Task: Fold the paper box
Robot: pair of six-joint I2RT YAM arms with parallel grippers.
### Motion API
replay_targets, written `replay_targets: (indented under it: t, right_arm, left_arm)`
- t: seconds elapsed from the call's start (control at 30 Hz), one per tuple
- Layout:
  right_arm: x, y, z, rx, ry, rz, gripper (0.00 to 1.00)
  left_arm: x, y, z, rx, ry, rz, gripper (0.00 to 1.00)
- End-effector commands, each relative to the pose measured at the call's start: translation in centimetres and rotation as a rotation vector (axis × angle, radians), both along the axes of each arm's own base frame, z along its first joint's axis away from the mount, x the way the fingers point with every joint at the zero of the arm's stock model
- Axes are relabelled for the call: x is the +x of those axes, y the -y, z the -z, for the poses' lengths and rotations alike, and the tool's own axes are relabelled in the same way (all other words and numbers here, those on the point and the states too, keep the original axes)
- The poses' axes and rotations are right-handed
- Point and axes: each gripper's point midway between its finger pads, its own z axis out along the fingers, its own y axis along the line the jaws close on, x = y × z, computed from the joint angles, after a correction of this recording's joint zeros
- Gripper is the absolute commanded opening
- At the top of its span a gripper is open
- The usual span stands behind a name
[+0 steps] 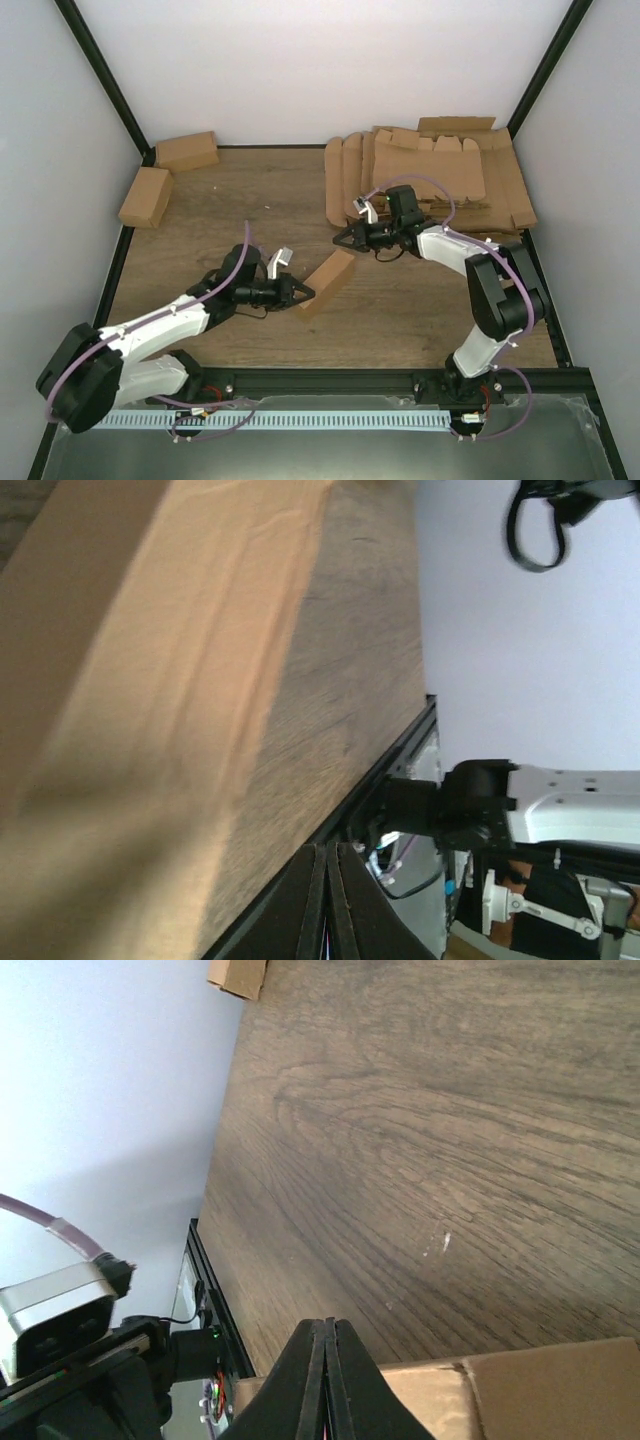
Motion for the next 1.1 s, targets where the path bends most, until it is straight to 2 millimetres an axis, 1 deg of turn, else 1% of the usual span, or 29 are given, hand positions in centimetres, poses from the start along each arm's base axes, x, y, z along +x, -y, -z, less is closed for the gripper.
replay_targets:
  t: [0.0,0.03,0.13,0.2,0.3,0.4,0.53,0.7,0.8,0.93,0.97,1.03,1.07]
  right_arm:
    - [-0.5,0.1,2.0,0.003,-0.043,-0.035,0.01]
    - [-1.0,0.3,2.8,-0.002,-0.059,-0.036,0.01]
    - [-1.9,0.5,4.4,-0.006,-0.091,-0.041,0.01]
    - [-2.4,0.6,4.7,0.000,-0.101,-0.054,0.01]
    - [-2.3,0.7,3.8,-0.011,-0.066,-0.055,0.02]
    - [-1.7,1.0,2.0,-0.044,0.001,-0.041,0.05]
    - [-1.5,1.7,0.4,-0.098,0.060,-0.007,0.08]
    - [-1.8,3.1,-0.6,-0.169,0.115,0.042,0.11]
    - [-1.9,4.0,-1.4,-0.210,0.162,0.079,0.14]
    - [-2.2,5.1,-2.4,-0.248,0.220,0.116,0.17]
    - [-2.2,5.3,-2.7,-0.255,0.234,0.123,0.18]
    - [-2.5,5.6,-2.7,-0.264,0.249,0.134,0.19]
    - [-2.6,5.8,-2.7,-0.267,0.253,0.140,0.20]
  left_arm:
    - [-0.3,-0.5,3.6,0.053,-0.061,-0.005,0.04]
    - [-0.5,-0.6,4.3,0.067,-0.069,-0.006,0.04]
    - [-0.8,-0.9,5.9,0.095,-0.090,-0.005,0.04]
    - [-0.9,-1.0,6.5,0.107,-0.099,-0.003,0.04]
    - [-0.8,-1.0,6.3,0.124,-0.094,0.001,0.04]
    - [0.0,-1.2,5.3,0.164,-0.049,-0.008,0.04]
    - [0.8,-1.4,3.9,0.210,-0.002,-0.013,0.05]
    - [1.5,-1.8,1.3,0.212,0.047,-0.046,0.14]
    - [1.3,-2.5,0.0,0.210,0.068,-0.076,0.22]
    - [0.5,-3.8,-0.3,0.217,0.058,-0.122,0.31]
    - [0.3,-4.1,-0.4,0.209,0.056,-0.131,0.36]
    - [-0.3,-4.5,-0.4,0.185,0.047,-0.150,0.52]
    - [-0.6,-4.7,-0.3,0.171,0.041,-0.158,0.58]
